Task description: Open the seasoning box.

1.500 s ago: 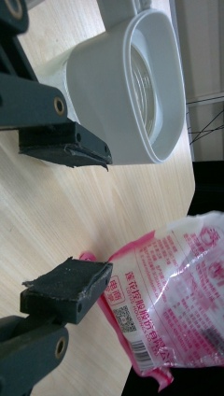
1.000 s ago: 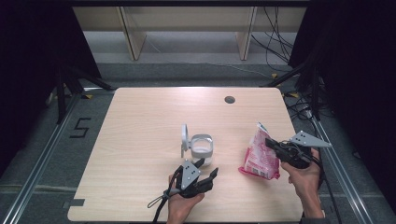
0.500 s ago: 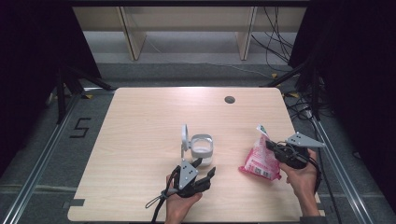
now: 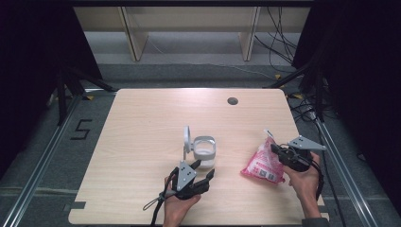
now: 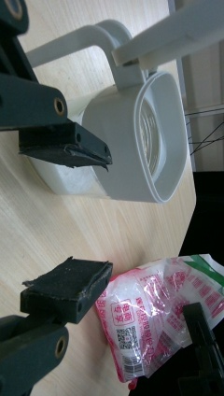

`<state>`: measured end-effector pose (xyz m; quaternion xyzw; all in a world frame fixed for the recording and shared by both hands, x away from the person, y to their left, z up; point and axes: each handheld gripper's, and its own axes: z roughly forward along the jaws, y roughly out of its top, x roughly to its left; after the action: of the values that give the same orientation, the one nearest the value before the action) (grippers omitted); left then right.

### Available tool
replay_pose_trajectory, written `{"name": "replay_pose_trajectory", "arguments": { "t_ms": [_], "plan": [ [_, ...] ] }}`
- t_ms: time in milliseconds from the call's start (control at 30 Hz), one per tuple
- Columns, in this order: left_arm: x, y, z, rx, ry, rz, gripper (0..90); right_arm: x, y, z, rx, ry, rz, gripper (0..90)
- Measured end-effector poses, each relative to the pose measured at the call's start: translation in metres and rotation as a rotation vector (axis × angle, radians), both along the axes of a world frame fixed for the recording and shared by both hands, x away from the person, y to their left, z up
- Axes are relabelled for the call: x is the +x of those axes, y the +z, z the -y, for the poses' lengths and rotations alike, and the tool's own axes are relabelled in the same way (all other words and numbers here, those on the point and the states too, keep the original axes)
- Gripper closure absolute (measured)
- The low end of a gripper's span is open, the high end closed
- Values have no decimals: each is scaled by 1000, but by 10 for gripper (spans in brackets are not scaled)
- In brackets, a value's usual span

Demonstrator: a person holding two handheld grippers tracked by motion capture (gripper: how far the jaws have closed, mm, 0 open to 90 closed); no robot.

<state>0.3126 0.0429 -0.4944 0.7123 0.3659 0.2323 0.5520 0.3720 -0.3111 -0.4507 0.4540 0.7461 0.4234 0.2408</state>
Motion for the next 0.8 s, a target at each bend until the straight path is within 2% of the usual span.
{"name": "replay_pose_trajectory", "arguments": {
  "t_ms": [33,133,267,300,333,367,400,433,500,533,567,600,633,667,700,733,800],
  "plan": [
    [0,0,-1,-1,2,0,411,1,1,3,-31,5,27,885],
    [0,1,-2,-10,-1,1,411,2,-1,3,-43,4,32,877],
    [1,2,-4,7,3,-4,411,1,-1,4,-30,-29,16,853],
    [1,2,-4,7,-1,-4,411,-1,-1,2,-8,-46,0,844],
    [1,2,-4,7,-1,-4,410,-1,-1,2,-8,-46,0,844],
    [1,1,-3,-16,-2,-19,409,-1,-1,3,-13,-53,2,820],
    [1,1,-3,-16,-2,-19,409,1,-1,5,-28,-44,12,804],
    [2,1,-4,7,-12,-12,409,1,-2,6,-26,-49,8,791],
    [2,1,-4,4,-14,-9,408,1,-2,6,-25,-58,6,779],
    [2,2,-5,7,-10,-10,407,0,-3,6,-7,-102,-12,732],
    [2,2,-5,7,-10,-10,408,0,-3,6,-7,-102,-12,732],
    [1,2,-4,-7,0,-23,408,1,-3,10,-11,-118,1,654],
    [1,2,-5,-12,7,-19,408,-1,-2,9,6,-162,-9,638],
    [3,2,-6,3,-13,2,408,0,-1,12,-1,-156,7,619],
    [3,2,-7,1,-10,-1,408,-2,0,11,19,-197,6,598],
    [3,2,-7,0,-11,-3,408,-1,2,14,4,-193,26,574],
    [3,3,-8,4,-18,-9,408,-2,4,14,4,-203,35,546]
  ]
}}
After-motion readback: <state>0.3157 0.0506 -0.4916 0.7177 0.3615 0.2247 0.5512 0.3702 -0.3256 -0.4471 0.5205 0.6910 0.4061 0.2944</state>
